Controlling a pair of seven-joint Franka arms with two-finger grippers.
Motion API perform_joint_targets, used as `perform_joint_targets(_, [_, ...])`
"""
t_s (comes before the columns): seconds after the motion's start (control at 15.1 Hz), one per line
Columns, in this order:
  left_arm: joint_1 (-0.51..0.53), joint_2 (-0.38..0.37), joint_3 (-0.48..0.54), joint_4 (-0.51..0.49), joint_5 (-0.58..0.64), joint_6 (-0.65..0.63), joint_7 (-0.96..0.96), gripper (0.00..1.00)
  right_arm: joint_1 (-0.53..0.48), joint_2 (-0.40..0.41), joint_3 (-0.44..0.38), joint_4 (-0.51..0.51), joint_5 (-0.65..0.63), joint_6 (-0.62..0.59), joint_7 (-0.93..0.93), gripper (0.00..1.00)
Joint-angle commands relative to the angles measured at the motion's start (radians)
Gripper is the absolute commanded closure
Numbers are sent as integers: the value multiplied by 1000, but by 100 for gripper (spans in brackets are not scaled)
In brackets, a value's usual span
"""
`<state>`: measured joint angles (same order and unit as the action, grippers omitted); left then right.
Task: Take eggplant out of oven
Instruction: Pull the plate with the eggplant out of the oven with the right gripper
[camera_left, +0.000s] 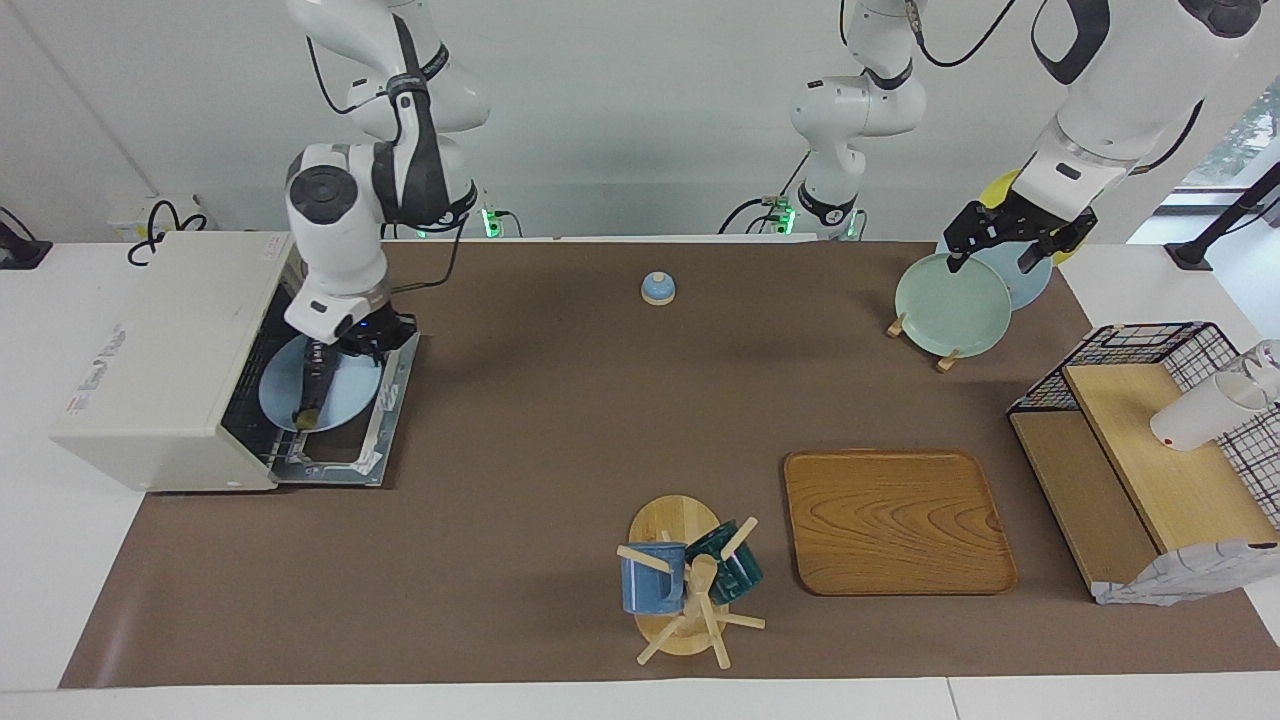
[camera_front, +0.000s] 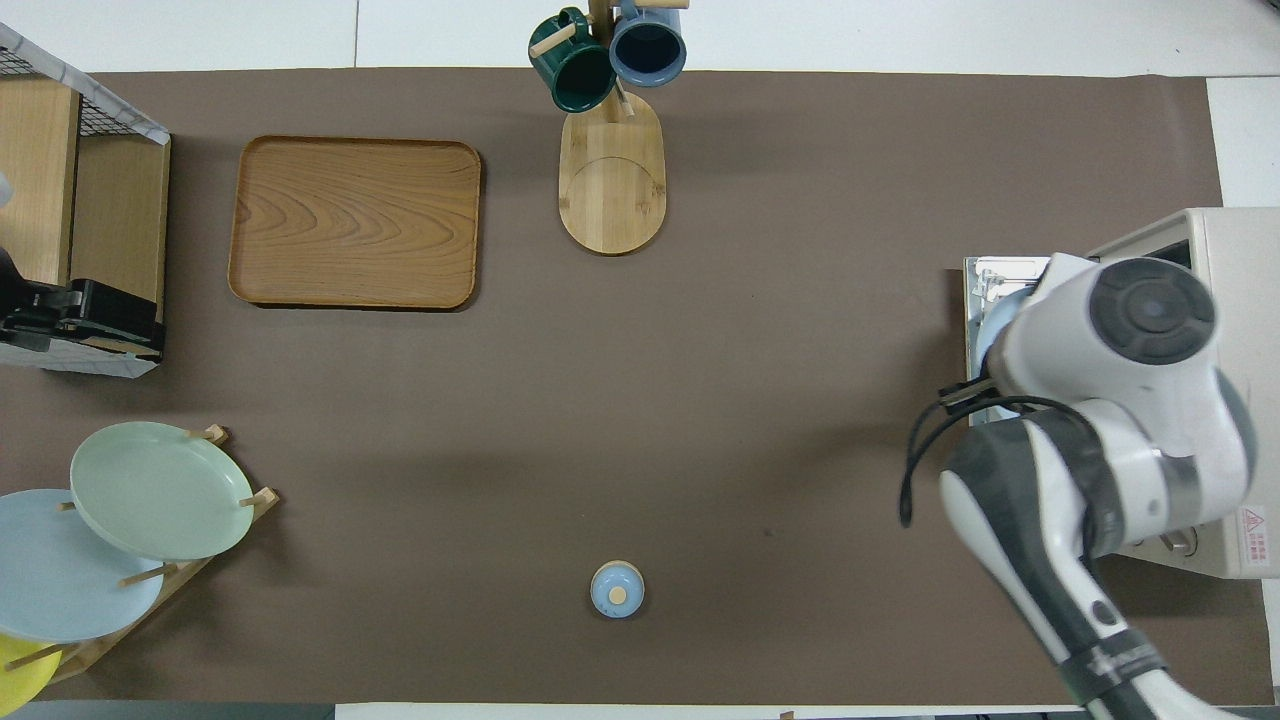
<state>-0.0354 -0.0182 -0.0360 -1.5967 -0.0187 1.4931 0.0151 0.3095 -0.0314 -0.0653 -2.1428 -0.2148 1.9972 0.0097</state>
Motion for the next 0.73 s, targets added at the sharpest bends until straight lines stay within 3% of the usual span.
perform_joint_targets(0.0, [6, -14, -7, -6, 20, -10, -7, 0, 175, 77, 1, 134, -25, -89, 183, 100])
perform_joint_targets(0.2, [6, -14, -7, -6, 20, -10, -7, 0, 331, 192, 7, 318, 21, -168, 401, 100])
perform_joint_targets(0.46, [6, -14, -7, -6, 20, -10, -7, 0, 517, 522, 9, 743, 55, -329, 717, 100])
perform_joint_targets(0.53, [6, -14, -7, -6, 20, -10, -7, 0, 539, 566, 25, 792, 57, -312, 769, 100])
perform_joint_targets(0.66, [6, -14, -7, -6, 20, -10, -7, 0, 537, 578, 53, 793, 100, -200, 797, 100])
